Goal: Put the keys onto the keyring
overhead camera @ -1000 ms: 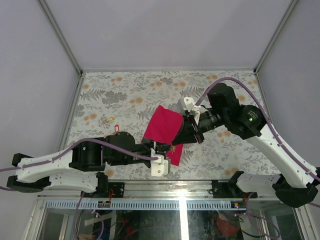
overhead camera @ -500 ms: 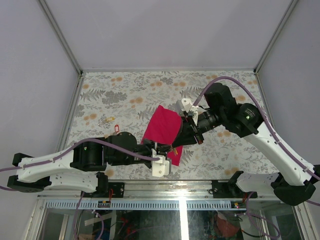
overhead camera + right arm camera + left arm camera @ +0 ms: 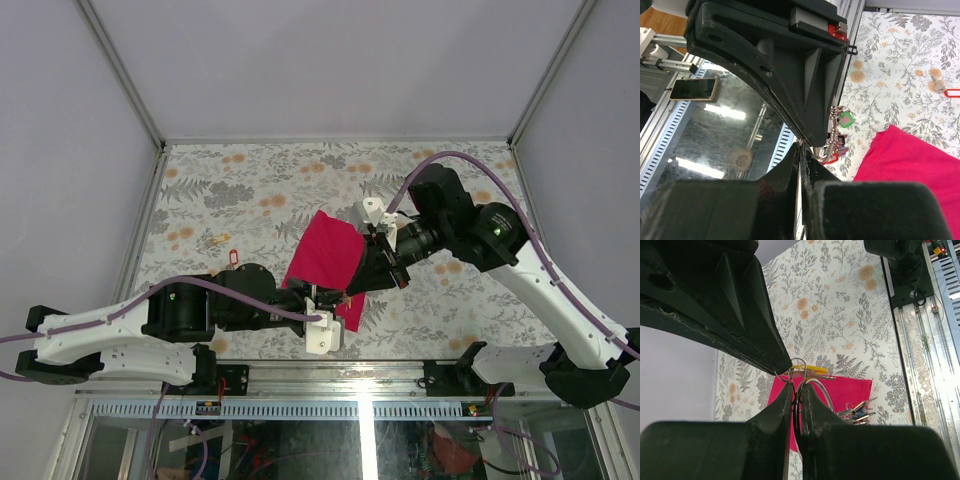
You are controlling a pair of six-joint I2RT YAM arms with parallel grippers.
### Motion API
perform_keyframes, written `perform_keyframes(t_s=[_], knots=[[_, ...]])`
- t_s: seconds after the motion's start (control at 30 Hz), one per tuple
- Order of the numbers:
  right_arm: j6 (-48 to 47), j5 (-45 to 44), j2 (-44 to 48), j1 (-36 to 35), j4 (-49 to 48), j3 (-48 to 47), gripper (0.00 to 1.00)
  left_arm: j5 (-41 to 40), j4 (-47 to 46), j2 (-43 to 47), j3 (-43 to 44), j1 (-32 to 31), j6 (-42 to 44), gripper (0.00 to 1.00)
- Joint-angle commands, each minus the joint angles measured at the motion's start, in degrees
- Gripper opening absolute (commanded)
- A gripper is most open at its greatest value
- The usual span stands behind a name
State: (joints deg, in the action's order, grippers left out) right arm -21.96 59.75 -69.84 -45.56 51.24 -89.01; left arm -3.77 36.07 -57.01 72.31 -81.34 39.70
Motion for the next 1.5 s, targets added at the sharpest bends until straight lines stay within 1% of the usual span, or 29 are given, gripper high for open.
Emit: perform_keyframes(t_s=[0.0, 0.93, 1.17, 1.47], knots=[[-1.02, 5.21, -0.46, 0.11, 4.74, -2.6, 0.0, -2.12, -1.78, 0.12, 2.79, 0.17, 0.62, 0.0], [-2.79, 7.09, -0.91, -2.07, 11.6, -3.03, 0.0, -3.44, -0.84, -0.42, 4.15, 0.26, -1.47, 0.0], [-2.14, 7.6, -0.56, -2.42, 11.69, -3.31, 0.0, -3.67, -0.65, -0.7, 4.24, 0.72, -2.07, 0.0], [-2.08, 7.45, -1.9, -4.48, 11.7, -3.29, 0.0, -2.86, -0.64, -1.71, 5.28, 1.83, -2.63, 0.0]])
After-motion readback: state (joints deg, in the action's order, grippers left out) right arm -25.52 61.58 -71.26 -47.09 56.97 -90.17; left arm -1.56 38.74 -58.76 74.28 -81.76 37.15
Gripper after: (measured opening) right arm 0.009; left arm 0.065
